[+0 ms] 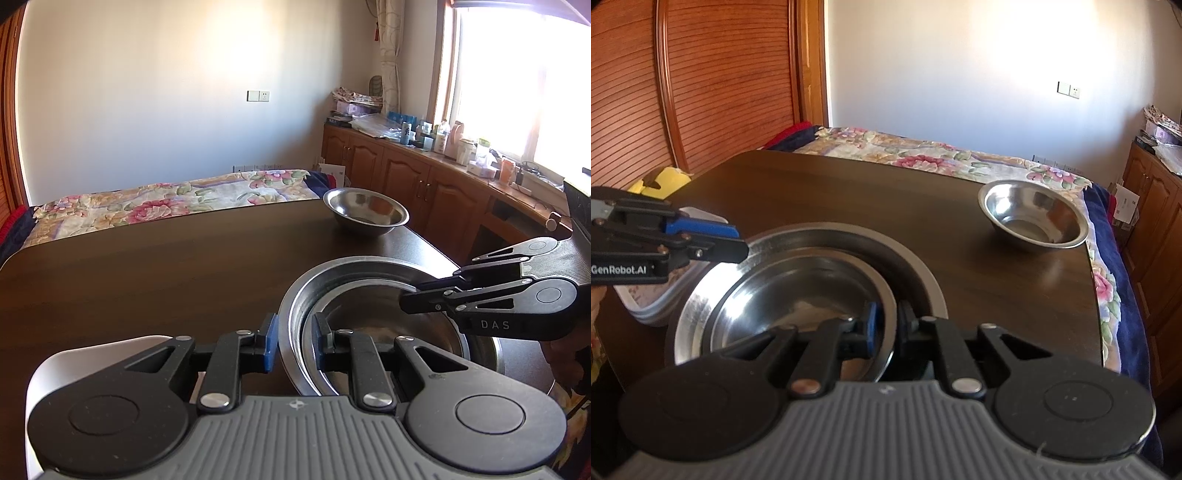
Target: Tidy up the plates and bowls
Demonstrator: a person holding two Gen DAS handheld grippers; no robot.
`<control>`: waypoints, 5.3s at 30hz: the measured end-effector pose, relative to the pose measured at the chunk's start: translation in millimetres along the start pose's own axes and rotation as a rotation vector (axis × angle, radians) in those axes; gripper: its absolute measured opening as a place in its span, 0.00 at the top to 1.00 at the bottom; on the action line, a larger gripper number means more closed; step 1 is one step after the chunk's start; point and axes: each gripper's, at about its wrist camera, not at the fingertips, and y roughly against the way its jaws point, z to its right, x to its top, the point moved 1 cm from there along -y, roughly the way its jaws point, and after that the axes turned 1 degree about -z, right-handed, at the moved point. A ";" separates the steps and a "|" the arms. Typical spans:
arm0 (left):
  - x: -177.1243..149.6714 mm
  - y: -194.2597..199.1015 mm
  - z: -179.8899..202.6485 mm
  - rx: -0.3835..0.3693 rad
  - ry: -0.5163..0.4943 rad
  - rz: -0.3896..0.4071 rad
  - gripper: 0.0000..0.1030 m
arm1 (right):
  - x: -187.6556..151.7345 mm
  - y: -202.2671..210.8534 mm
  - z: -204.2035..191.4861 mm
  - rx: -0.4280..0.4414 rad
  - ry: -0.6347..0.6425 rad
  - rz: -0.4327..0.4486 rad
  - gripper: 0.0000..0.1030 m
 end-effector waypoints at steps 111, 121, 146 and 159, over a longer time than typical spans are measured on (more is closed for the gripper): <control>154.1 -187.8 37.0 -0.091 -0.126 -0.192 0.84 | 30.0 -47.9 158.7 0.007 -0.399 0.146 0.77; 157.1 -140.0 28.8 -0.094 -0.120 -0.125 0.84 | 42.3 -27.1 140.5 0.013 -0.369 0.182 0.77; 102.1 -32.8 2.1 -0.106 -0.062 -0.019 0.82 | 38.2 17.0 68.0 0.018 -0.280 0.194 0.77; 51.7 -4.8 -3.3 -0.122 -0.026 -0.016 0.82 | 9.2 24.8 36.6 0.024 -0.276 0.155 0.77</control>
